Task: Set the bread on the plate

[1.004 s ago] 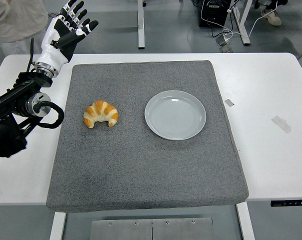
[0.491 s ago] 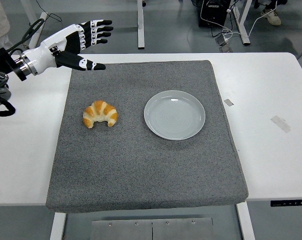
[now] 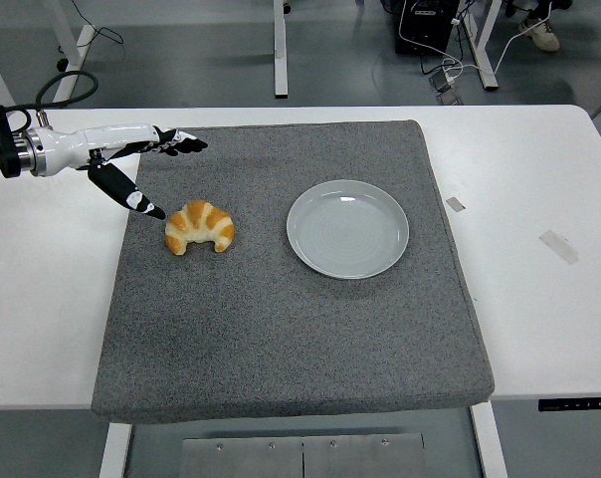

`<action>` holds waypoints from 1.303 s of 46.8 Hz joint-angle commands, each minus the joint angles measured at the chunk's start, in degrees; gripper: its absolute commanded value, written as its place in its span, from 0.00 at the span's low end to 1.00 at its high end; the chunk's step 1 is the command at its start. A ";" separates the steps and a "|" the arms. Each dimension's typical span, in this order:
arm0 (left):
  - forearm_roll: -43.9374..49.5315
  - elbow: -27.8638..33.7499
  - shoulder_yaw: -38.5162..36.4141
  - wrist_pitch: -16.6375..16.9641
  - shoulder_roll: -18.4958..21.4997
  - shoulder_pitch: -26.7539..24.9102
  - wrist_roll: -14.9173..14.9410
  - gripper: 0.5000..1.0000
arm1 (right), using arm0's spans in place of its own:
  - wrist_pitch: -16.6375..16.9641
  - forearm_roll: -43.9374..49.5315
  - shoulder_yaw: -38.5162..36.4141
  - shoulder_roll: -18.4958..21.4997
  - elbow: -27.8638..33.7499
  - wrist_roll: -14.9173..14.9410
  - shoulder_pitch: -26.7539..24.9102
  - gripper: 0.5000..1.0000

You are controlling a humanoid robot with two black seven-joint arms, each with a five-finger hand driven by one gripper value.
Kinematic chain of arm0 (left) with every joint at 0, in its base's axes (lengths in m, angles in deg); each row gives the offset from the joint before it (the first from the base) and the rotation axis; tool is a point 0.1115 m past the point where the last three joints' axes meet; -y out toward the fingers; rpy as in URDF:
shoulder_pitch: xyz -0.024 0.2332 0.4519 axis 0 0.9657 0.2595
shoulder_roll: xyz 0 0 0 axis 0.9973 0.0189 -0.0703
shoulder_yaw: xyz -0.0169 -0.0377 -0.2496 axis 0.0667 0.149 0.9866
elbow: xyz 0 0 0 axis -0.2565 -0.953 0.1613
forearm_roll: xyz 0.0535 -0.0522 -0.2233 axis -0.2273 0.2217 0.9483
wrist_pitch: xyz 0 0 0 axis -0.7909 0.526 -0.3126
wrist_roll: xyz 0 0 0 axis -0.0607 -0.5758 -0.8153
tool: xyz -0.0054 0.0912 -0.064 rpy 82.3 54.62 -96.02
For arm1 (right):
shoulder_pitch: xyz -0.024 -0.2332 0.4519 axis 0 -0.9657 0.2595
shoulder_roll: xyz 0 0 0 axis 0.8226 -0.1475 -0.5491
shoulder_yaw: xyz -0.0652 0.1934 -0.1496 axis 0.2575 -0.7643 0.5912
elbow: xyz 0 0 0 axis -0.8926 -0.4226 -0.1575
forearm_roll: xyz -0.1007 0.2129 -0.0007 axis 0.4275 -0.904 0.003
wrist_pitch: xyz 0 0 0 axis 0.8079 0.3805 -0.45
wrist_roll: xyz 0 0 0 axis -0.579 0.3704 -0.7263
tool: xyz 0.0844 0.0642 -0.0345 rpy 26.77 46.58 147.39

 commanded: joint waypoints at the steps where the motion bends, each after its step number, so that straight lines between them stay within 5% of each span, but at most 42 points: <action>1: -1.86 0.03 -0.47 1.33 -0.07 0.47 0.00 0.95 | 0.00 0.00 -0.02 0.00 0.00 0.01 0.02 1.00; 10: -1.95 0.12 -4.34 6.86 -0.68 0.03 0.00 0.94 | 0.00 0.00 -0.02 0.00 0.00 0.01 0.02 1.00; 39: -2.21 -0.14 -10.32 13.72 -7.18 -0.32 0.00 0.90 | 0.00 0.00 -0.02 0.00 0.00 0.01 0.10 1.00; 61: -2.48 -1.63 -10.93 14.95 -9.38 0.12 0.00 0.75 | 0.00 0.00 -0.02 0.00 0.00 0.01 0.10 1.00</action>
